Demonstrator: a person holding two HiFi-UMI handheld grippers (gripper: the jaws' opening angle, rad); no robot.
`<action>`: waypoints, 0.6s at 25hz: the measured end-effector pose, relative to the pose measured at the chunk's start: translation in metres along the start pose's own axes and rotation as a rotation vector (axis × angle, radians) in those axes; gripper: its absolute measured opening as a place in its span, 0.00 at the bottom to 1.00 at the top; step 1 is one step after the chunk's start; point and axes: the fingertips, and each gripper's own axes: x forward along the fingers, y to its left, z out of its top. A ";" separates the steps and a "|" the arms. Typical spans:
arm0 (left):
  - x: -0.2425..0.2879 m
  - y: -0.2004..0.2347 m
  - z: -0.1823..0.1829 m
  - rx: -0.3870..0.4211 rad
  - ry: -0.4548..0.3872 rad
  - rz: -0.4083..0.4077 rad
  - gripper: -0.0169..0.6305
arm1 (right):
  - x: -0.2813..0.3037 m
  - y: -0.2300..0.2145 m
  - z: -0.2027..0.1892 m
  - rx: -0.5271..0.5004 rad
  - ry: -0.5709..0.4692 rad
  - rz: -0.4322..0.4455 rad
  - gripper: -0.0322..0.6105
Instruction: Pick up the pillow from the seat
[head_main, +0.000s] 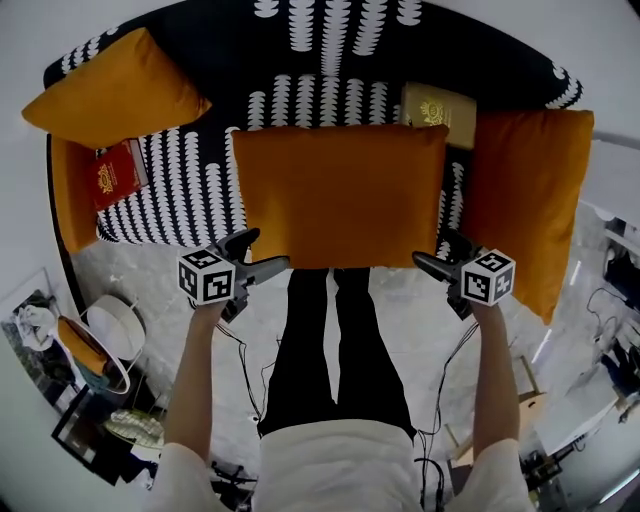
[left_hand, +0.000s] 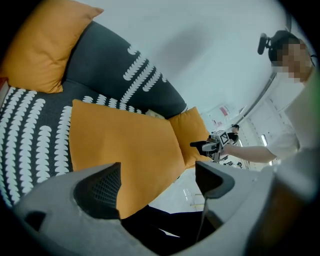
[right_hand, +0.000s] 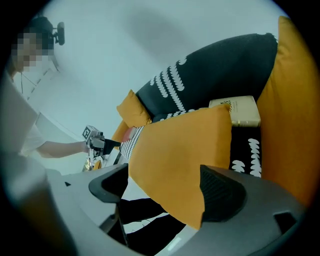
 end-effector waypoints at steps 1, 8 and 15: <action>0.001 0.008 -0.004 -0.007 0.010 0.011 0.74 | 0.003 -0.006 -0.001 0.014 0.004 -0.005 0.67; 0.006 0.073 -0.022 -0.053 0.070 0.123 0.82 | 0.027 -0.049 -0.013 0.077 0.071 -0.052 0.73; 0.022 0.122 -0.043 -0.129 0.127 0.159 0.91 | 0.055 -0.079 -0.026 0.095 0.143 -0.068 0.76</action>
